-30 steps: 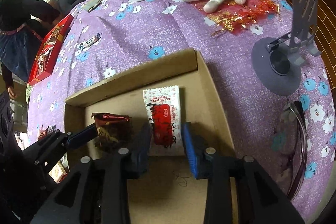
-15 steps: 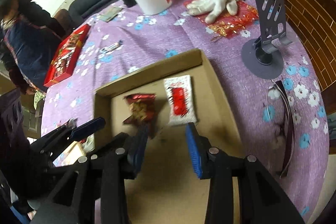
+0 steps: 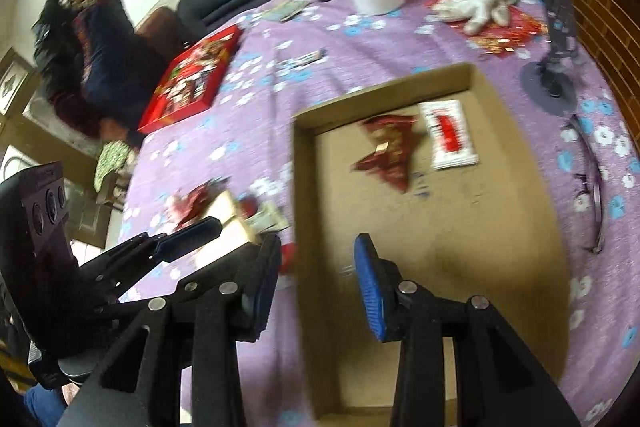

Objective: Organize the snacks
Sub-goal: 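Grasp the pink character bag with the left gripper while right grasps brown candy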

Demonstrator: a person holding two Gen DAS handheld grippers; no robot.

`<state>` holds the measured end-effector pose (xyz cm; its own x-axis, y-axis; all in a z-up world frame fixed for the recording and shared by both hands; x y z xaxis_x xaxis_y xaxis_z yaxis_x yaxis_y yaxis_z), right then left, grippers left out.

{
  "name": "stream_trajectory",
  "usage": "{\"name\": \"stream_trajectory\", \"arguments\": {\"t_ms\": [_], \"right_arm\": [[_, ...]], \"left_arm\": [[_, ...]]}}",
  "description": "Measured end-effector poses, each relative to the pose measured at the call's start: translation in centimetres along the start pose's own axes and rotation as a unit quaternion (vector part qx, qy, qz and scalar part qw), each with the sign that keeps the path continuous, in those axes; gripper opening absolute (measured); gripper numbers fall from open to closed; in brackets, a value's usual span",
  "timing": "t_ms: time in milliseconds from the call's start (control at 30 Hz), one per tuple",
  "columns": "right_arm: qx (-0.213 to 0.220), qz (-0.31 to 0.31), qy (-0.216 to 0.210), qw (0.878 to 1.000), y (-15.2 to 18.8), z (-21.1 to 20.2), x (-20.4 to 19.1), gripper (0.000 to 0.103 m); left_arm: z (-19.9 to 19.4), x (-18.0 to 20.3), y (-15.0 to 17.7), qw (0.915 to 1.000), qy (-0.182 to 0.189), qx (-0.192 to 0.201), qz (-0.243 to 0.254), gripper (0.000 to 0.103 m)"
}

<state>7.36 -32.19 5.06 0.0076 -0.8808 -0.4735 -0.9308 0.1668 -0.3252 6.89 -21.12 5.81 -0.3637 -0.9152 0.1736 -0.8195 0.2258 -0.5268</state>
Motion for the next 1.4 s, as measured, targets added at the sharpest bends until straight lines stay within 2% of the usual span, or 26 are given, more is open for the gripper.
{"name": "stream_trajectory", "arguments": {"t_ms": [200,367,467,633,800,900,1033,1100,1167,1200,1400], "right_arm": [[-0.031,-0.029,-0.018,0.999,3.0,1.8,-4.0,0.041],[-0.057,-0.049,-0.016,0.997,5.5,3.6,-6.0,0.042],[-0.066,-0.060,-0.011,0.996,6.4,4.2,-6.7,0.042],[-0.062,-0.072,-0.008,0.995,6.8,4.0,-7.3,0.042],[-0.048,-0.078,-0.002,0.996,6.8,3.2,-7.0,0.043],[-0.039,-0.073,0.002,0.997,6.6,2.6,-6.4,0.043],[-0.031,-0.062,0.007,0.998,6.5,1.9,-5.3,0.043],[-0.029,-0.058,0.008,0.998,6.4,1.8,-5.1,0.043],[-0.028,-0.056,0.008,0.998,6.2,1.8,-5.1,0.043],[-0.028,-0.057,0.007,0.998,6.0,1.8,-5.2,0.043],[-0.032,-0.088,0.007,0.996,4.5,2.7,-7.9,0.044]], "left_arm": [[-2.3,-3.7,3.7,0.9991,-0.016,-0.003,-0.038,0.058],[-3.9,-8.3,7.2,0.9935,-0.025,0.001,-0.111,0.058],[-4.6,-11.7,8.5,0.9864,-0.032,0.004,-0.161,0.058],[-4.5,-17.5,8.5,0.9666,-0.043,0.007,-0.253,0.058],[-1.8,-21.0,7.4,0.9545,-0.063,-0.016,-0.291,0.058],[0.0,-22.0,6.8,0.9508,-0.076,-0.034,-0.299,0.058],[2.2,-22.5,6.1,0.9534,-0.100,-0.054,-0.279,0.058],[2.4,-22.3,5.7,0.9595,-0.116,-0.051,-0.252,0.057],[2.3,-22.3,5.9,0.9636,-0.138,-0.052,-0.223,0.034],[2.3,-22.3,6.0,0.9650,-0.143,-0.051,-0.214,0.030],[0.1,-21.7,9.6,0.9759,-0.131,-0.047,-0.168,0.029]]}}
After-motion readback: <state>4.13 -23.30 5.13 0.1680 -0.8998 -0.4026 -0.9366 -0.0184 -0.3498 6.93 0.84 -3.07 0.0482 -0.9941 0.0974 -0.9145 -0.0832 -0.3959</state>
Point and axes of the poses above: each gripper's, at about its wrist camera, not at the fingertips, and z roughly the way its jaws point, x to its right, y to its underside, the point moved 5 cm from there along z, roughly the way its jaws point, and after that the axes turned 9 degrees about z, right-handed, at the moved point
